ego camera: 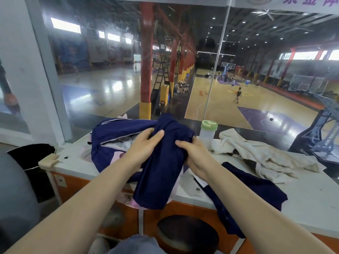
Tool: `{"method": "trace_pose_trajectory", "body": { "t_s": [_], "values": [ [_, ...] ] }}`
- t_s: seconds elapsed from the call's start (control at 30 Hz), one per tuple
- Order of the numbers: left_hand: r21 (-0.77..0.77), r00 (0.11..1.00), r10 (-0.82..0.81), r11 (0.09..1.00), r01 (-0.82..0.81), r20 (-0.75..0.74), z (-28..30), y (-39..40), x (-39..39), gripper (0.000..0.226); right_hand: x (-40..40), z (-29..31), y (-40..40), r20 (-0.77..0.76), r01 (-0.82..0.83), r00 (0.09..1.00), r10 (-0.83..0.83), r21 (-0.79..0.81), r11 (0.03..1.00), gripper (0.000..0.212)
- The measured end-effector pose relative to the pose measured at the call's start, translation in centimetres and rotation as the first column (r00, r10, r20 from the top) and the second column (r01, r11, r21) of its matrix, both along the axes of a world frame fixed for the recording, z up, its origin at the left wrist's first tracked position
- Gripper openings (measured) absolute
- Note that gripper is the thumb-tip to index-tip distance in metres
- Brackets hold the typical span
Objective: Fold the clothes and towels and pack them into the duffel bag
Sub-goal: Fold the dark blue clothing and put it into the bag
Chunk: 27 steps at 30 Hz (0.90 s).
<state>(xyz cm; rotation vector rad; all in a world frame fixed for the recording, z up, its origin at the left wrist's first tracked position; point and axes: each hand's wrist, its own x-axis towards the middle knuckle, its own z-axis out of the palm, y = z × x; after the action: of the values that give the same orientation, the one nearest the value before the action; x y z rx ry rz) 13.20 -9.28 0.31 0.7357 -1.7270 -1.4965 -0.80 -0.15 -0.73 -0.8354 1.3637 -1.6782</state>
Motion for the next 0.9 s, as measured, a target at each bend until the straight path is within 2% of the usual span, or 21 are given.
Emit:
{"method": "trace_pose_trajectory", "body": {
  "t_s": [0.03,0.07,0.1,0.17,0.2,0.27,0.33,0.37,0.43,0.5,0.57,0.63,0.7,0.77,0.9],
  "values": [
    [-0.063,0.998,0.05,0.997,-0.047,0.034,-0.1,-1.3,0.4,0.022,-0.4,0.1,-0.6,0.033,0.046,0.998,-0.047,0.014,0.999,0.04],
    [-0.195,0.988,0.129,0.974,-0.111,0.085,-0.3,-2.8,0.9,0.022,-0.9,0.4,-0.9,0.071,0.083,0.994,-0.085,0.036,0.996,0.037],
    [-0.396,0.965,0.229,0.904,-0.161,0.131,-0.6,-4.6,1.4,0.019,-1.6,0.8,-1.1,0.112,0.111,0.987,-0.119,0.071,0.991,0.036],
    [-0.754,0.873,0.421,0.649,-0.101,0.245,-1.8,-8.6,2.2,0.011,-3.1,1.4,-1.2,0.159,0.142,0.973,-0.168,0.163,0.976,0.032],
    [-0.824,0.809,0.478,0.567,0.013,0.342,-2.3,-9.9,2.4,0.013,-3.7,1.7,-1.2,0.157,0.146,0.971,-0.178,0.196,0.97,0.029],
    [-0.828,0.643,0.545,0.484,0.283,0.539,-3.2,-11.7,2.1,0.026,-4.6,1.9,-1.4,0.128,0.141,0.976,-0.174,0.236,0.962,0.023],
    [-0.778,0.452,0.645,0.411,0.475,0.617,-3.6,-12.6,1.3,0.038,-5.1,2.0,-2.2,0.09,0.109,0.986,-0.138,0.269,0.957,0.022],
    [-0.77,0.403,0.685,0.381,0.511,0.607,-3.8,-13.2,0.9,0.044,-5.2,2.0,-2.7,0.077,0.082,0.991,-0.108,0.284,0.955,0.024],
    [-0.788,0.362,0.737,0.368,0.494,0.571,-3.5,-14.2,0.2,0.055,-5.1,2.0,-3.8,0.045,0.015,0.998,-0.032,0.322,0.947,0.03],
    [-0.812,0.376,0.746,0.371,0.45,0.549,-2.6,-15.4,-0.2,0.064,-4.3,2.1,-5.4,0.03,-0.068,0.998,0.061,0.35,0.934,0.031],
    [-0.826,0.449,0.703,0.38,0.417,0.551,-1.7,-16.7,-0.5,0.074,-2.9,2.2,-7.5,0.024,-0.161,0.986,0.164,0.367,0.916,0.023],
    [-0.818,0.532,0.622,0.42,0.393,0.575,-1.0,-17.7,-0.5,0.079,-1.0,1.9,-10.3,0.004,-0.181,0.98,0.197,0.411,0.893,0.019],
    [-0.832,0.608,0.571,0.428,0.353,0.552,-0.5,-18.0,-0.4,0.072,0.4,1.3,-13.1,-0.057,-0.12,0.984,0.167,0.475,0.872,0.016],
    [-0.875,0.671,0.568,0.386,0.293,0.476,-0.1,-18.3,0.0,0.066,0.9,0.4,-15.6,-0.141,-0.028,0.983,0.116,0.509,0.86,0.018],
    [-0.907,0.734,0.547,0.346,0.239,0.402,1.2,-18.8,0.3,0.075,0.1,-2.4,-19.1,-0.288,0.127,0.957,0.031,0.513,0.849,0.032]
  ]
}}
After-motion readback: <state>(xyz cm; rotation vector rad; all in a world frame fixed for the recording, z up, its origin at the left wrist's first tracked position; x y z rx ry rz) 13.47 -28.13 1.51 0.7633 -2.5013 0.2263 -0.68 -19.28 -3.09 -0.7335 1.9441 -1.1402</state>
